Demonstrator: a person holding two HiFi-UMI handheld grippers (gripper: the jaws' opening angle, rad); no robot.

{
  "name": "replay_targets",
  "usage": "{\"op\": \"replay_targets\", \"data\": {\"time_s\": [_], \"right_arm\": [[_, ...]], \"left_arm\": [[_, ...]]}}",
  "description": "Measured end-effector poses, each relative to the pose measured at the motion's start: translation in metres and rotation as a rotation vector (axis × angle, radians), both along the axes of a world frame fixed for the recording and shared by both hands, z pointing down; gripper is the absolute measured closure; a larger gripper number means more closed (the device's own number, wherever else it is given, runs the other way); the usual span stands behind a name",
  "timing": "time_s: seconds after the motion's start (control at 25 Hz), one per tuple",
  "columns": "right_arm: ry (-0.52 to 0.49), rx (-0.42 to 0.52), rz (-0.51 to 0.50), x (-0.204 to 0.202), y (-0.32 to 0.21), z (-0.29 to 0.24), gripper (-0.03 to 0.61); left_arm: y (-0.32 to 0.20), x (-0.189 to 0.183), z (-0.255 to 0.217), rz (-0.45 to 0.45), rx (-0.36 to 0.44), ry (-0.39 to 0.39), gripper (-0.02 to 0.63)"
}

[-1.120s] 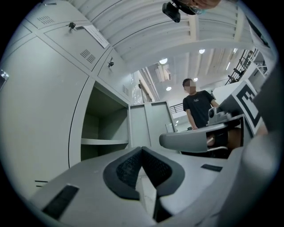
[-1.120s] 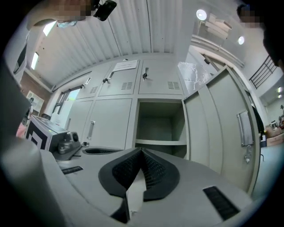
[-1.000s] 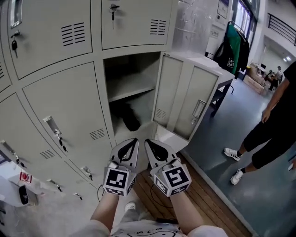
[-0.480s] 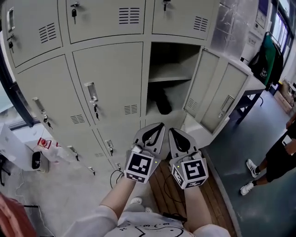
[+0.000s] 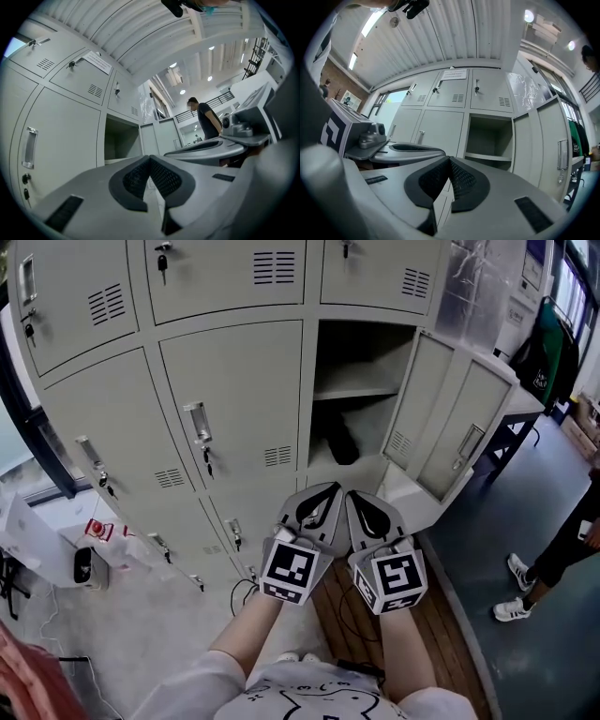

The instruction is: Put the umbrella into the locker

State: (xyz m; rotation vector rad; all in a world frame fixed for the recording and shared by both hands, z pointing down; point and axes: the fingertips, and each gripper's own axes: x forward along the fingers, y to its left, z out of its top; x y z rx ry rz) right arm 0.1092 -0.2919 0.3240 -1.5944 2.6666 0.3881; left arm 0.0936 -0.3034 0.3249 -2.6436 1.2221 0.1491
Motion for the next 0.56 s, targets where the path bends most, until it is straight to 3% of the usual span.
{"op": "replay_targets", "data": {"time_s": [0.56], "right_arm": [[0.012,0.022,0.049,-0.008,0.000,-0.007,0.552]], "left_arm": [[0.004,-0.010,-0.016,0.035,0.042,0.032,0.606]]}}
